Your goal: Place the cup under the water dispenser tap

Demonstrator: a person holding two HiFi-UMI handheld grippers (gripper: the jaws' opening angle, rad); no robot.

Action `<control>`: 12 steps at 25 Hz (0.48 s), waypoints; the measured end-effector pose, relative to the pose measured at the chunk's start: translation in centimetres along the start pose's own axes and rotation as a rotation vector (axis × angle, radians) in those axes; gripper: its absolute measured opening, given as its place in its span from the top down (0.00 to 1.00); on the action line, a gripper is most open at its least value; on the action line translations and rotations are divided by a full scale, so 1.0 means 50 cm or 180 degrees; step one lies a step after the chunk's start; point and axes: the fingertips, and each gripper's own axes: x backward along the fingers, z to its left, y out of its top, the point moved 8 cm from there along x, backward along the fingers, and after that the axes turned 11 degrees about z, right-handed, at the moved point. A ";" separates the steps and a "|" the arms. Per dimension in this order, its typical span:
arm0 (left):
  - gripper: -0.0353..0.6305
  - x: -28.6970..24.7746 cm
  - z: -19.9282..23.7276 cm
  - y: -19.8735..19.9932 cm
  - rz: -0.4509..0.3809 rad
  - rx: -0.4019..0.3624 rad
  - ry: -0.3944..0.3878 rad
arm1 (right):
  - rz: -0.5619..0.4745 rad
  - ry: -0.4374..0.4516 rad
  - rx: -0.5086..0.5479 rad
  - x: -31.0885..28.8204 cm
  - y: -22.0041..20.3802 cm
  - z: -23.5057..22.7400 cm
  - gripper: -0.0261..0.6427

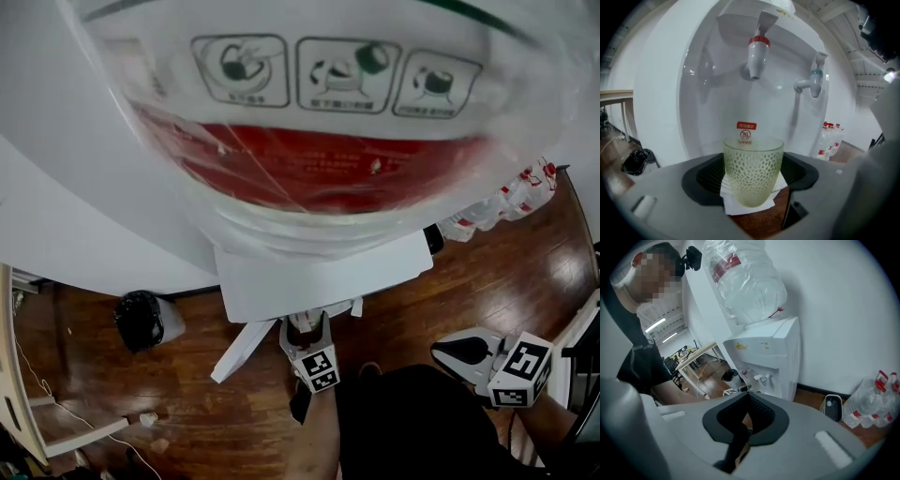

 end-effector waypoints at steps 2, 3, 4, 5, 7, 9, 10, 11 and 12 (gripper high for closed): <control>0.39 -0.002 0.006 0.000 0.0048 -0.0159 0.0040 | -0.0014 0.0042 0.0034 -0.013 0.008 0.005 0.96; 0.39 0.001 0.007 -0.004 0.0071 -0.0200 0.0058 | -0.0018 0.0073 0.0045 -0.018 0.011 0.008 0.96; 0.39 0.005 0.009 -0.008 0.0078 -0.0201 0.0064 | -0.0018 0.0103 0.0058 -0.023 0.013 0.011 0.96; 0.39 0.009 0.011 -0.012 0.0071 -0.0175 0.0061 | -0.0018 0.0129 0.0076 -0.026 0.017 0.014 0.96; 0.39 0.014 0.014 -0.016 0.0048 -0.0098 0.0039 | -0.0025 0.0156 0.0101 -0.029 0.022 0.017 0.96; 0.39 0.017 0.016 -0.020 0.0051 -0.0025 0.0010 | -0.0032 0.0157 0.0101 -0.029 0.025 0.019 0.96; 0.39 0.017 0.018 -0.021 0.0068 0.0001 -0.0002 | -0.0026 0.0159 0.0101 -0.030 0.025 0.019 0.96; 0.39 0.016 0.019 -0.020 0.0090 0.0025 -0.0019 | -0.0010 0.0167 0.0104 -0.031 0.025 0.020 0.96; 0.39 0.014 0.019 -0.019 0.0109 0.0054 -0.0047 | 0.0013 0.0178 0.0109 -0.032 0.025 0.022 0.96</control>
